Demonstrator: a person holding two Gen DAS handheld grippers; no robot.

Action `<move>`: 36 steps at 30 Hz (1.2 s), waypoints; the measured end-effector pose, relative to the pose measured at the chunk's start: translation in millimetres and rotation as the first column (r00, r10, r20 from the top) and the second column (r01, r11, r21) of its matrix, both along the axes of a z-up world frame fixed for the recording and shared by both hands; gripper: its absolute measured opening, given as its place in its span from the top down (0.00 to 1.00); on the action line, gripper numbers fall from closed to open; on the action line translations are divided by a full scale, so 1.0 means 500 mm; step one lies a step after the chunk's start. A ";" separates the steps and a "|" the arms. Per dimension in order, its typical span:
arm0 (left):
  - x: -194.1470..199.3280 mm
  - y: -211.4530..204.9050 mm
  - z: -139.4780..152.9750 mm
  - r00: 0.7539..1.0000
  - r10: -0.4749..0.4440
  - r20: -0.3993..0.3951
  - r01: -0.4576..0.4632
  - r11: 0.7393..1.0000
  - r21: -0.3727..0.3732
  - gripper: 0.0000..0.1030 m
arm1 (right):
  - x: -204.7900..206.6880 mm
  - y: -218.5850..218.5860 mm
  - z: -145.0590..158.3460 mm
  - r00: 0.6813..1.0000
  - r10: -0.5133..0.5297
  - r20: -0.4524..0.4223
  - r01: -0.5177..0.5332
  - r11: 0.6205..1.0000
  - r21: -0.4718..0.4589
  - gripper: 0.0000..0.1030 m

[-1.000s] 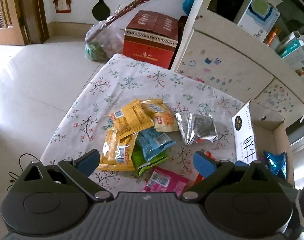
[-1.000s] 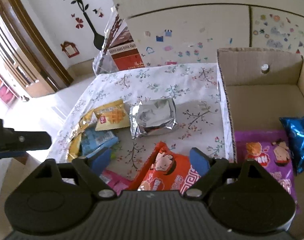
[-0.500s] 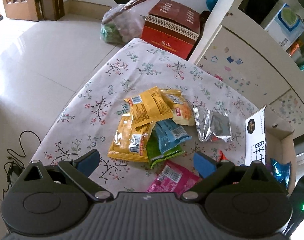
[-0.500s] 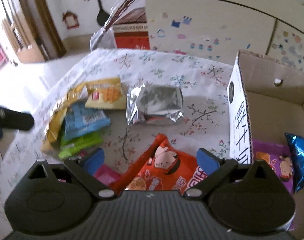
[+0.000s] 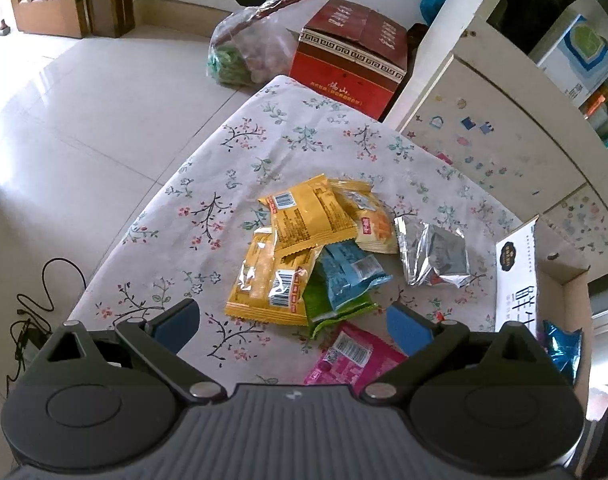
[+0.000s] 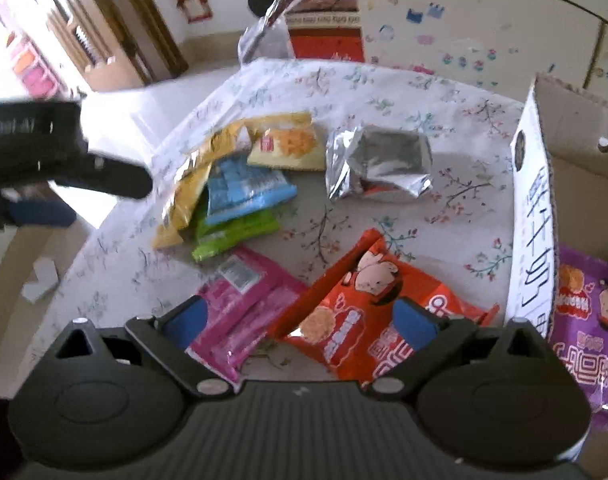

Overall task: Organize snacks
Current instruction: 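Move both tools back over the remaining snack pile, then grasp the pink packet with the left tool while the right tool grasps the orange-red packet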

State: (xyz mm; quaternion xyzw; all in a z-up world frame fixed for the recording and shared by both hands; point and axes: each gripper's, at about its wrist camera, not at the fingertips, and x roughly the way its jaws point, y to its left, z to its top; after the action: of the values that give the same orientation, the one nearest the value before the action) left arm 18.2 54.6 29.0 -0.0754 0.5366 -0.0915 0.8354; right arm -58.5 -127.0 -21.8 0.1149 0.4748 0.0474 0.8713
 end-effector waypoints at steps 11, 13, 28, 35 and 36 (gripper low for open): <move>0.003 -0.001 -0.009 1.000 -0.016 -0.016 0.017 1.000 0.004 0.01 | 0.040 0.020 -0.038 0.999 -0.019 -0.043 0.013 0.991 -0.134 0.03; 0.003 -0.002 -0.014 1.000 -0.018 -0.021 0.018 1.000 0.012 0.01 | 0.027 0.017 -0.031 0.997 -0.003 -0.078 -0.003 0.998 -0.070 0.03; -0.012 -0.064 -0.087 0.981 -0.161 -0.111 0.170 0.983 0.075 0.01 | -0.107 0.077 -0.046 0.993 0.037 -0.112 -0.050 0.992 -0.116 0.03; -0.030 -0.118 -0.122 0.956 -0.270 -0.117 0.282 0.954 0.104 0.01 | -0.117 0.081 -0.070 0.993 0.019 -0.113 -0.036 0.987 -0.155 0.03; -0.032 -0.122 -0.125 0.953 -0.279 -0.115 0.291 0.951 0.107 0.01 | -0.121 0.082 -0.069 0.994 0.014 -0.105 -0.031 0.986 -0.162 0.07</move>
State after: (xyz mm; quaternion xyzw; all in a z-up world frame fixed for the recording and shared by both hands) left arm 2.3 -6.6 -33.5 0.0503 0.5869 -0.1743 0.7891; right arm -119.1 -86.3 -56.1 0.0401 0.5230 0.0122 0.8513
